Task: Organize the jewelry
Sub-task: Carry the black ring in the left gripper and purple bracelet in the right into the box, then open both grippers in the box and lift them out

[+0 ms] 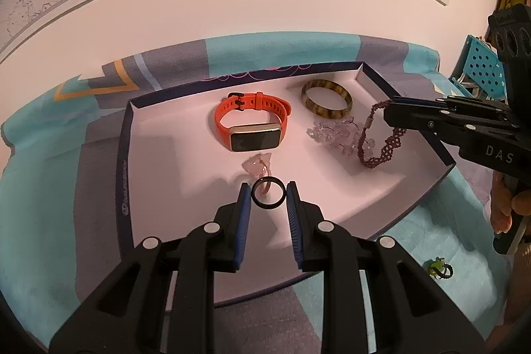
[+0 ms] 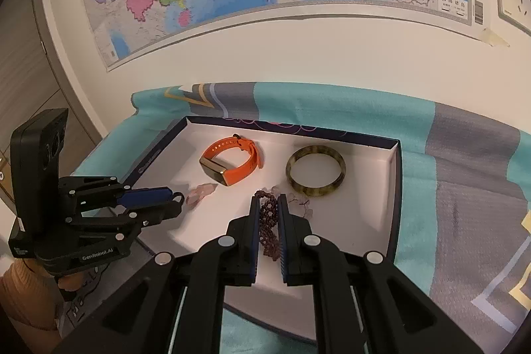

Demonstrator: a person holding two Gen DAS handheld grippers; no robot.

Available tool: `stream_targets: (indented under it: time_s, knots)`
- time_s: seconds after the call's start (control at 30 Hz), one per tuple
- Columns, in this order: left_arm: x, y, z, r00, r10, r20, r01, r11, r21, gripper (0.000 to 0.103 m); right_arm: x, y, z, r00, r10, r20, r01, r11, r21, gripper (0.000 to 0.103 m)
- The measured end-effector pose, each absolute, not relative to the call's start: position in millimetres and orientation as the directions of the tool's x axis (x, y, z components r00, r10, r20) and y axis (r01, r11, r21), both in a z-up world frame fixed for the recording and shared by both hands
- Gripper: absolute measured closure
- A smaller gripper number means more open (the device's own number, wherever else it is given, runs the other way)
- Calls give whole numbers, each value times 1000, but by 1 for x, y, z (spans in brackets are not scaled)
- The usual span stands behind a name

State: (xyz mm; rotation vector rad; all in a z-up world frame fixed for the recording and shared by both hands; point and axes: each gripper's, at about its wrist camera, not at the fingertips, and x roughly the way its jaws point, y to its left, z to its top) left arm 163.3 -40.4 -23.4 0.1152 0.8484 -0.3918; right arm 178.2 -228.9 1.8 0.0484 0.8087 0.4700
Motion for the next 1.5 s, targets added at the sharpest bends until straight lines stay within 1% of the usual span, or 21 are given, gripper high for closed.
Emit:
stream_targets:
  time_s: [0.47, 0.53, 0.6, 0.73, 0.77, 0.93, 1.0, 1.03, 1.17, 1.23, 1.3, 1.5]
  knots:
    - [181, -46, -36, 549, -278, -788, 373, 925, -67, 80, 209, -232, -17, 564, 391, -728, -328, 915, 237, 93]
    - [182, -46, -35, 550, -278, -788, 372, 926, -67, 80, 209, -231, -20, 557, 389, -734, -329, 915, 235, 90]
    - [182, -46, -35, 552, -274, -787, 369, 927, -64, 79, 210, -229, -22, 554, 380, -740, -323, 918, 230, 90]
    - [177, -44, -30, 566, -275, -777, 364, 929, -63, 77, 210, -232, -23, 557, 375, -741, -312, 921, 233, 90]
    - [176, -44, -28, 572, -276, -773, 365, 929, -62, 75, 210, -233, -22, 559, 375, -739, -310, 922, 233, 90]
    - [166, -36, -15, 600, -297, -743, 367, 927, -75, 69, 206, -236, -20, 565, 375, -735, -307, 922, 234, 89]
    - [159, -32, -10, 611, -304, -731, 370, 926, -76, 69, 203, -238, -20, 568, 374, -733, -302, 923, 237, 85]
    - [157, -31, -8, 616, -306, -726, 370, 926, -76, 69, 201, -240, -19, 570, 372, -733, -299, 924, 236, 85]
    - [142, -22, -2, 632, -309, -710, 375, 925, -69, 68, 183, -246, -11, 583, 384, -716, -317, 919, 235, 84]
    - [132, -17, 0, 637, -317, -702, 380, 922, -71, 66, 168, -247, -4, 584, 400, -706, -346, 910, 229, 81]
    - [122, -13, 2, 642, -320, -697, 382, 921, -71, 65, 147, -247, 1, 575, 427, -698, -386, 894, 228, 75]
    - [91, -7, -7, 618, -339, -710, 413, 908, -73, 64, 87, -240, -6, 525, 446, -725, -477, 860, 184, 73]
